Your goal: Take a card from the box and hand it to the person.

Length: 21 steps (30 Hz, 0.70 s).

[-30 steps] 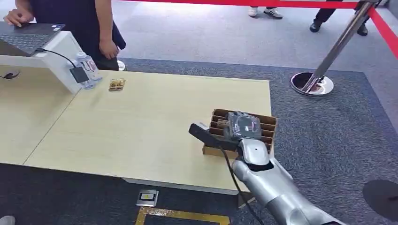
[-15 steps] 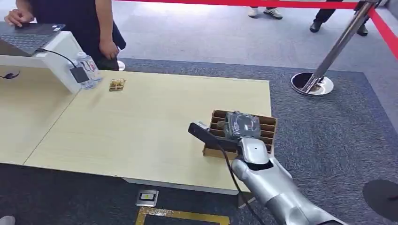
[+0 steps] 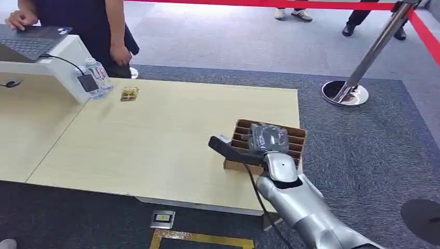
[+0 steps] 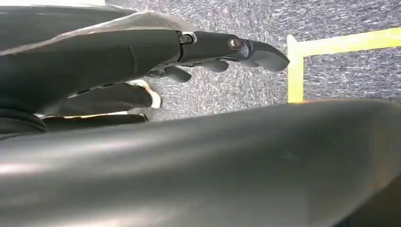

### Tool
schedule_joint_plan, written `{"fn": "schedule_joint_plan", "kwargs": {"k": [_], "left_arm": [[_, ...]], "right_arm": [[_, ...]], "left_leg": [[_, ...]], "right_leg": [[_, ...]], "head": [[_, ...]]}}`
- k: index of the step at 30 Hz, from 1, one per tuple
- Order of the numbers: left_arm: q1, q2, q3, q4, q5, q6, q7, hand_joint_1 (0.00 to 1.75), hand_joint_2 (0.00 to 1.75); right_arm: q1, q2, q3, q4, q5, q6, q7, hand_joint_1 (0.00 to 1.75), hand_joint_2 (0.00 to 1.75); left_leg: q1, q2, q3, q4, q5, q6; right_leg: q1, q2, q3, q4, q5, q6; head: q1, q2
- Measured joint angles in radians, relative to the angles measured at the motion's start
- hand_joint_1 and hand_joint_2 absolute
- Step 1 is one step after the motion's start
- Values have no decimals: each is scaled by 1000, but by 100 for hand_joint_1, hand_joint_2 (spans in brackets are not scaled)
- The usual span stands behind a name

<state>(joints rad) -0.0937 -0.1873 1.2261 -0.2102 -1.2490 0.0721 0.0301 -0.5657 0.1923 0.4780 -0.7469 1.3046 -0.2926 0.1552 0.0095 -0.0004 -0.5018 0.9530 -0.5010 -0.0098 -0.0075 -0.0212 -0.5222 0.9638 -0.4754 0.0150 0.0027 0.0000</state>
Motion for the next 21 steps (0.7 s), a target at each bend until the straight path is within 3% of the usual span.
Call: {"fn": "schedule_joint_plan", "kwargs": {"k": [10, 21], "left_arm": [[0, 0, 0, 0, 4, 0, 1, 0, 0], [0, 0, 0, 0, 10, -3, -9, 0, 0]], "right_arm": [[27, -1, 0, -97, 4, 21, -19, 175, 175], [78, -37, 3, -344, 11, 71, -14, 175, 175]], "left_leg": [[0, 0, 0, 0, 0, 0], [0, 0, 0, 0, 0, 0]], "right_leg": [[0, 0, 0, 0, 0, 0], [0, 0, 0, 0, 0, 0]], "head": [[0, 0], [0, 0]]}}
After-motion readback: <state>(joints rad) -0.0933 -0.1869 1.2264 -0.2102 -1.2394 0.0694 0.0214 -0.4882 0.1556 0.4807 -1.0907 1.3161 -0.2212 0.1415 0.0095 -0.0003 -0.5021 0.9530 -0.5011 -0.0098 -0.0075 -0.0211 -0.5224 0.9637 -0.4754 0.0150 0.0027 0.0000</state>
